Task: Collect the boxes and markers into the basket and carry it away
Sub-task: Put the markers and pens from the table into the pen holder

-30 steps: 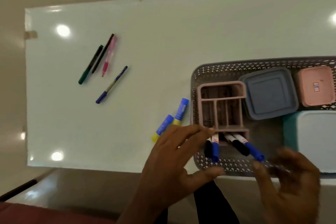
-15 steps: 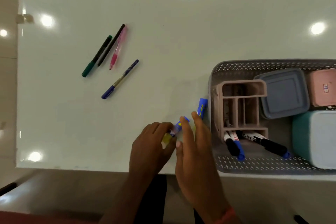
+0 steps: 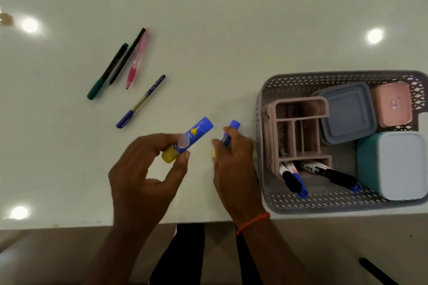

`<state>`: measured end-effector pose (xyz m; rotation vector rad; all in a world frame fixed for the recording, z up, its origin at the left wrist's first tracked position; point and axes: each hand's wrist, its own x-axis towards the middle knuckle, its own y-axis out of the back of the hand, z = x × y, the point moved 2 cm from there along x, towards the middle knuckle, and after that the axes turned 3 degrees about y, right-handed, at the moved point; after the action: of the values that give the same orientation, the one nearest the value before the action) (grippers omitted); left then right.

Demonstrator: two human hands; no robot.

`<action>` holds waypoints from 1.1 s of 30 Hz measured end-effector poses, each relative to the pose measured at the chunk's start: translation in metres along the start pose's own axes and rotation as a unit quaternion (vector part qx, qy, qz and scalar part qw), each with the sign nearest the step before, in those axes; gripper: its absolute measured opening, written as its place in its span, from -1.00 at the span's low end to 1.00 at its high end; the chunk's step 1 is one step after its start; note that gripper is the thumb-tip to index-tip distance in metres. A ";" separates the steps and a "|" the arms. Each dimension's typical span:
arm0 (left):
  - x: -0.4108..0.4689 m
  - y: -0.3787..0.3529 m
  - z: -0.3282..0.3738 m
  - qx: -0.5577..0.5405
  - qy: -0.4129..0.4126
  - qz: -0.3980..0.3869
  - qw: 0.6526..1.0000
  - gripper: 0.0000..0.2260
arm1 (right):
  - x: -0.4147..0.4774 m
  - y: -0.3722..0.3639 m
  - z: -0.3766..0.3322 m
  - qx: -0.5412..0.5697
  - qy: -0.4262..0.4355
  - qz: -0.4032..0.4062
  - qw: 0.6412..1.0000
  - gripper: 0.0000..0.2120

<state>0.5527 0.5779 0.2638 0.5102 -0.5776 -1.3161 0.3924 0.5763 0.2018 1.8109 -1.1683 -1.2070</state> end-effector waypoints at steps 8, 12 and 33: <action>0.037 -0.022 0.047 -0.051 -0.038 0.003 0.998 -0.78 | -0.069 0.077 -0.022 0.176 0.145 0.026 0.973 -0.72; 0.043 -0.048 0.075 -0.090 -0.032 -0.037 0.995 -0.75 | -0.087 0.138 0.015 0.202 0.119 0.029 0.972 -0.75; 0.048 -0.132 0.108 0.000 -0.193 -0.187 0.963 -0.87 | -0.043 0.143 0.113 0.086 0.046 0.150 0.984 -0.73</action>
<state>0.3913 0.5038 0.2649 0.3735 -0.8303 -1.7973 0.2347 0.5556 0.3007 1.7161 -1.4678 -0.8625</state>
